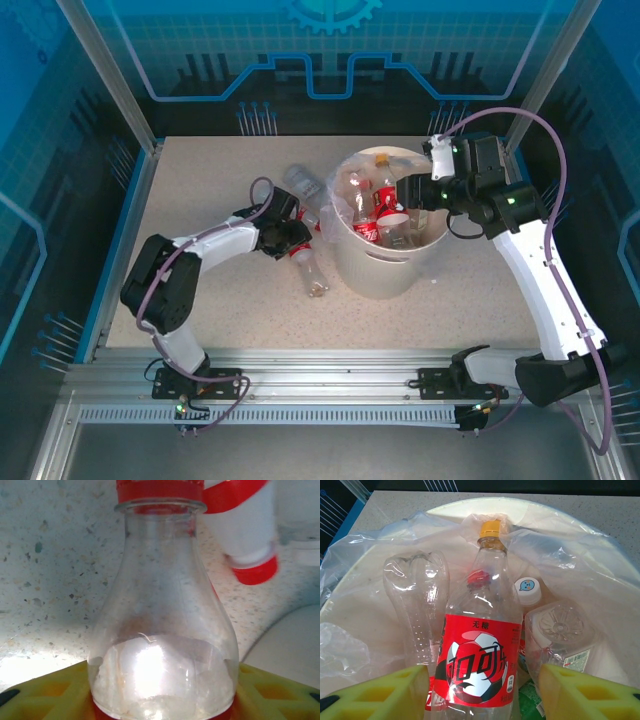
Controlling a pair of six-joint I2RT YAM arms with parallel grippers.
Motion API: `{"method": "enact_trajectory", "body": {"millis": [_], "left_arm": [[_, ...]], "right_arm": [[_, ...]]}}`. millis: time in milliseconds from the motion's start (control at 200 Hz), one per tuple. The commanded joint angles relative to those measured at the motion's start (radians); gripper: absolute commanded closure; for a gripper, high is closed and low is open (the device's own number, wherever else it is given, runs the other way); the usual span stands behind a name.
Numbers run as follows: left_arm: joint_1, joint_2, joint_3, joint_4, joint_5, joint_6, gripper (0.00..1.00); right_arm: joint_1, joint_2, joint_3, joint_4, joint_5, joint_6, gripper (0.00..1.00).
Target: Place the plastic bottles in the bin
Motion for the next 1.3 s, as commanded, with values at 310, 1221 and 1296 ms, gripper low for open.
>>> {"method": "enact_trajectory", "body": {"millis": [310,1221,1296], "left_arm": [[0.132,-0.307,-0.010,0.131,0.175,0.186,0.52],[0.137,-0.562,-0.067,0.397,0.617,0.678,0.53],[0.127,-0.561,-0.063,0.406,0.617,0.684,0.53]], "right_arm": [[-0.008,-0.027,-0.024,0.070,-0.131,0.048,0.39],[0.304,0.335,0.234,0.396,-0.310,0.217,0.16],[0.325,0.365,0.256,0.400,-0.313,0.227,0.16]]}}
